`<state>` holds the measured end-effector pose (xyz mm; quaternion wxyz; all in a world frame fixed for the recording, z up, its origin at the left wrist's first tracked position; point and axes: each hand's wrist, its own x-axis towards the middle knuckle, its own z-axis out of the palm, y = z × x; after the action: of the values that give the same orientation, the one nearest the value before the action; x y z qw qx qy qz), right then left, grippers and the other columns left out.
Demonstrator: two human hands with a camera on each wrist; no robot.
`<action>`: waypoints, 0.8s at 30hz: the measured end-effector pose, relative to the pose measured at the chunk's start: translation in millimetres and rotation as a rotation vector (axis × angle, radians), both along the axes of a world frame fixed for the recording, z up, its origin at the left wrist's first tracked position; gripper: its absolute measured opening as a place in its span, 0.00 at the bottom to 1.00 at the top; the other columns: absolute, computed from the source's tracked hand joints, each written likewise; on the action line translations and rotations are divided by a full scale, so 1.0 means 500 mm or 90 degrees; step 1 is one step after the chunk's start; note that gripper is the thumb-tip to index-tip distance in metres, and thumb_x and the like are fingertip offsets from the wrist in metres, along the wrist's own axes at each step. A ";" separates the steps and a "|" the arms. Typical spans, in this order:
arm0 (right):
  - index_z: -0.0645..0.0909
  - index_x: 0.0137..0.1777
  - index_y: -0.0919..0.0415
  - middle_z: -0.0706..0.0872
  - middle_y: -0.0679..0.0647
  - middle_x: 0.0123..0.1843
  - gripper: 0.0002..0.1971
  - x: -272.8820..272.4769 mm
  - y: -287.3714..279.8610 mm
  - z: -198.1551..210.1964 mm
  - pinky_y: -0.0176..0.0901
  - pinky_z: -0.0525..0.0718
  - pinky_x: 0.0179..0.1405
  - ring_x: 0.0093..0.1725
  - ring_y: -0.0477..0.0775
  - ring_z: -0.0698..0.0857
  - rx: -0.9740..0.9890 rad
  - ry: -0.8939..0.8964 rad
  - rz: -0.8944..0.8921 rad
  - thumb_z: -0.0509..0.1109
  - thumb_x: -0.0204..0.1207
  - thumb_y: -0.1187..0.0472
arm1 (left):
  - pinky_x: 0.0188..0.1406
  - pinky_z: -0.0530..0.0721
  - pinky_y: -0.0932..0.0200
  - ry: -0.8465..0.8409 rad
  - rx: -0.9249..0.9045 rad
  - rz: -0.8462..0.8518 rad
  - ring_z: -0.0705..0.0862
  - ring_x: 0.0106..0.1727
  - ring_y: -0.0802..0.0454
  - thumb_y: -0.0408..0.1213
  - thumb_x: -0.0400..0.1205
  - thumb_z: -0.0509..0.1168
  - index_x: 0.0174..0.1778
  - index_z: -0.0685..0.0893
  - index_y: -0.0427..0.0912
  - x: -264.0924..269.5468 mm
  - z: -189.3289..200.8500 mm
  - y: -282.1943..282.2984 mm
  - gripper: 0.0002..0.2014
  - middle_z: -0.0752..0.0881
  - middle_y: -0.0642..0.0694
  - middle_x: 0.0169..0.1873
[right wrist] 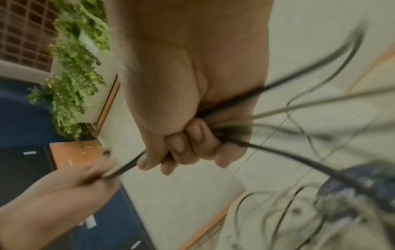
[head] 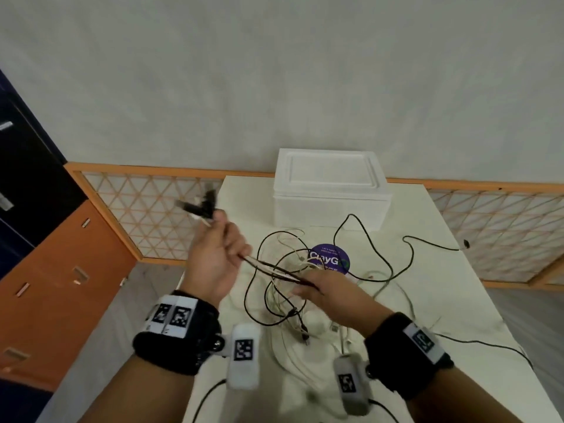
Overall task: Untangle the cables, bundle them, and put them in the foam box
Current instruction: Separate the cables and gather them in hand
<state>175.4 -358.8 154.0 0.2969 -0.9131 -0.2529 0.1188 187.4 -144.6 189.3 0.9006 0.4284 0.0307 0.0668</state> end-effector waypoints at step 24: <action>0.79 0.54 0.52 0.84 0.51 0.44 0.18 -0.039 -0.085 0.042 0.46 0.72 0.32 0.43 0.56 0.83 -0.249 -0.229 0.019 0.54 0.82 0.41 | 0.54 0.83 0.53 -0.095 0.924 -0.336 0.85 0.52 0.62 0.70 0.68 0.59 0.60 0.80 0.59 -0.045 -0.062 -0.116 0.29 0.88 0.58 0.49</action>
<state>155.7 -401.4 174.9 0.0633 -0.9558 -0.2870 0.0057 165.0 -202.5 158.6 0.3802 0.8987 -0.1845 -0.1176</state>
